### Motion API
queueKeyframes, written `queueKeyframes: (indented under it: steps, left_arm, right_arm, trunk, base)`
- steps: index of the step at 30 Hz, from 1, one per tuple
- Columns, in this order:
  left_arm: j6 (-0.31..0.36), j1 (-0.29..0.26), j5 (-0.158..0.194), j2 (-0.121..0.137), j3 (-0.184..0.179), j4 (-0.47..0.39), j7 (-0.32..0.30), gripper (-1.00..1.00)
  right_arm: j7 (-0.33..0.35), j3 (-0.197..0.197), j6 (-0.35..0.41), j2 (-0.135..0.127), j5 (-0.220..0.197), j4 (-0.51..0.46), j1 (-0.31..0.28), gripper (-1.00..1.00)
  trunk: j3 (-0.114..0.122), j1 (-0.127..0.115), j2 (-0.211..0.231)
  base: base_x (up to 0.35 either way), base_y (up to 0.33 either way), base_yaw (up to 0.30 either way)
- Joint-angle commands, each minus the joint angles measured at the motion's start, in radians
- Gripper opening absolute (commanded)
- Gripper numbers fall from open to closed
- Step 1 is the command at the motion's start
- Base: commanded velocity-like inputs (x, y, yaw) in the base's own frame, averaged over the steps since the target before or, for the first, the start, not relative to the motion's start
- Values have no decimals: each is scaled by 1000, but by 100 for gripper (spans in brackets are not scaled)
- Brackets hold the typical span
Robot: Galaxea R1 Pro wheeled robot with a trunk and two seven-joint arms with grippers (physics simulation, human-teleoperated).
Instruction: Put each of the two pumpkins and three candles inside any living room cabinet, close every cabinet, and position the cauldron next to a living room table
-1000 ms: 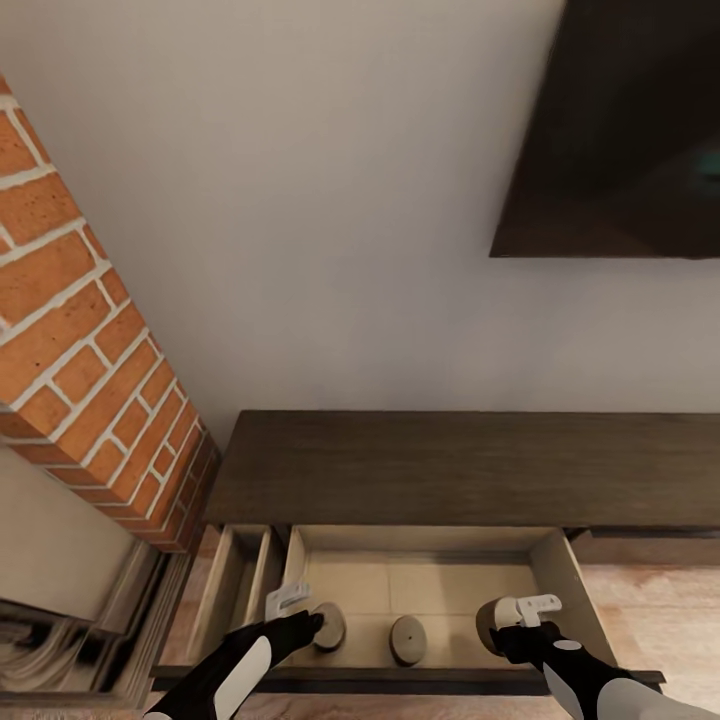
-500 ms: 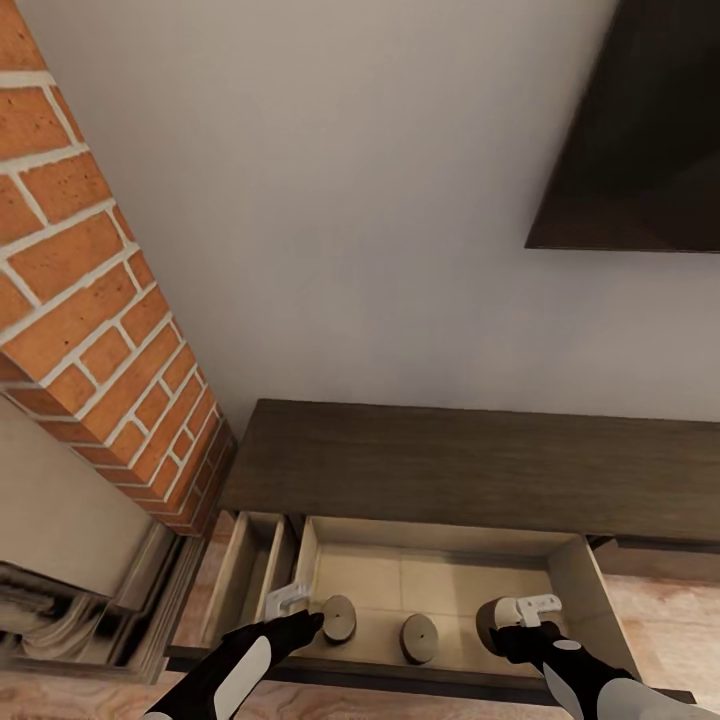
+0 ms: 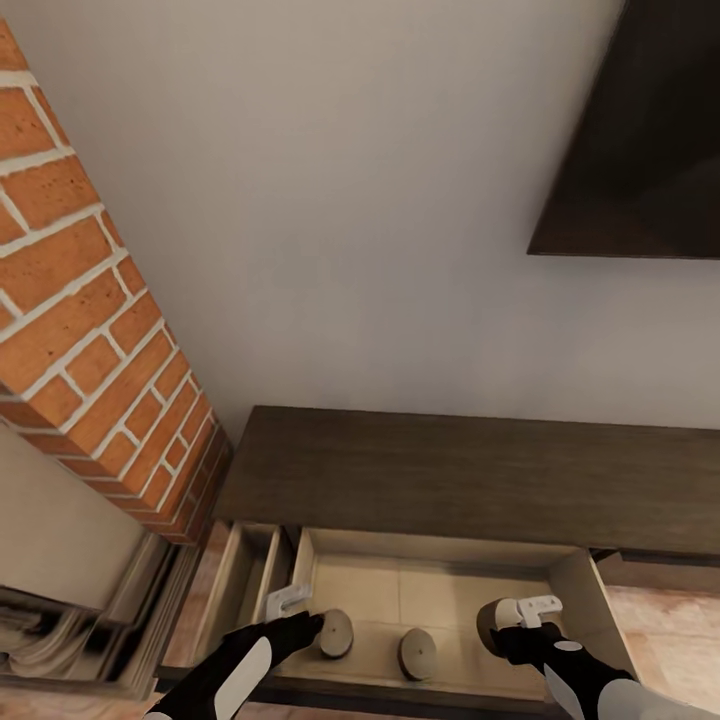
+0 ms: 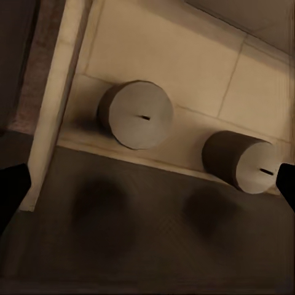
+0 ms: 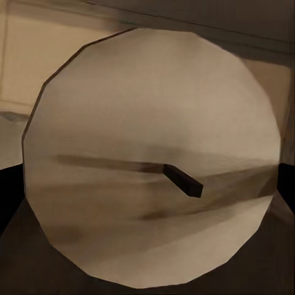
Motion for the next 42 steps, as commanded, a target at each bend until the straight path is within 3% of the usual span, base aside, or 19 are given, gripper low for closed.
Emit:
queueKeyframes:
  steps: [1, 22, 31, 35, 42]
  left_arm:
    - [0, 0, 0, 1, 0, 0, 0, 100]
    - [-3, 0, 8, 0, 9, 0, 1, 100]
    - [-3, 0, 9, -2, 9, 0, 3, 100]
    - [-3, 0, 9, -2, 9, 0, 3, 100]
    - [-13, -1, 7, -1, 12, -32, -4, 100]
  right_arm:
    - [-1, 0, 0, 0, 0, 0, 0, -100]
    - [-1, 0, 0, 1, 0, 1, 0, -100]
    - [-1, 0, 0, 1, 0, 1, 0, -100]
    - [-1, 0, 0, 1, 0, 1, 0, -100]
    - [8, -3, 5, 41, -2, -24, -40, -100]
  trunk:
    - [0, 0, 0]
    - [9, 0, 0]
    - [-19, 35, -63]
    - [-19, 35, -63]
    - [-19, 35, -63]
  base:
    - [151, -31, 0]
    - [11, -2, -74]
    - [0, 0, -1]
    - [0, 0, 0]
    - [0, 0, 0]
